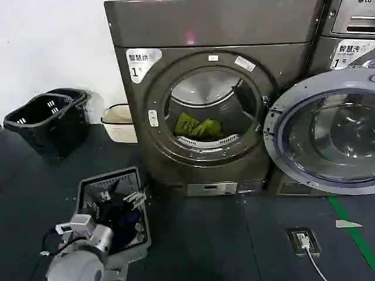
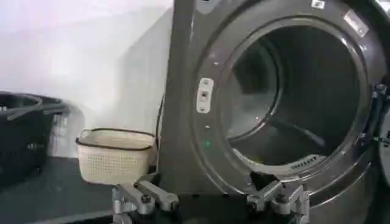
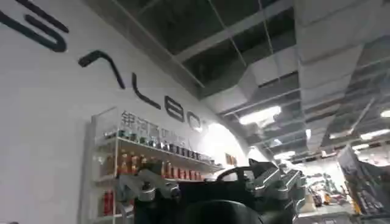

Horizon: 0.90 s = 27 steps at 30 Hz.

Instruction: Grasp the clothes from the dryer.

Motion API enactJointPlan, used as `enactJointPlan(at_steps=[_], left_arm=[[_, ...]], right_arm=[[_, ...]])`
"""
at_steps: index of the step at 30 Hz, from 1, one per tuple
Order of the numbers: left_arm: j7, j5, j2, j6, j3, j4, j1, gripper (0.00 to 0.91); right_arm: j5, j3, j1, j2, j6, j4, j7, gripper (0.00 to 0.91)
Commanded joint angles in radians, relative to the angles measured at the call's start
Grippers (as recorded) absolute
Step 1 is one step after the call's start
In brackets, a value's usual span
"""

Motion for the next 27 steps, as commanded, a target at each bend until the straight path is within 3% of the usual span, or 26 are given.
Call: enactJointPlan(at_steps=[1, 15, 27], left_arm=[[0.010, 0.000, 0.000, -0.004, 0.001, -0.006, 0.003, 0.907], [0.009, 0.012, -0.002, -0.019, -0.003, -0.010, 0.017, 0.907], [0.023, 0.013, -0.007, -0.013, -0.008, -0.015, 0.014, 0.907]], right_arm=[[0.021, -0.024, 0.001, 0.012, 0.050, 0.015, -0.010, 0.907], [0.032, -0.025, 0.000, -0.014, 0.064, 0.013, 0.026, 0.907], [0.036, 0.002, -0.002, -0.013, 0.063, 0.001, 0.014, 0.907]])
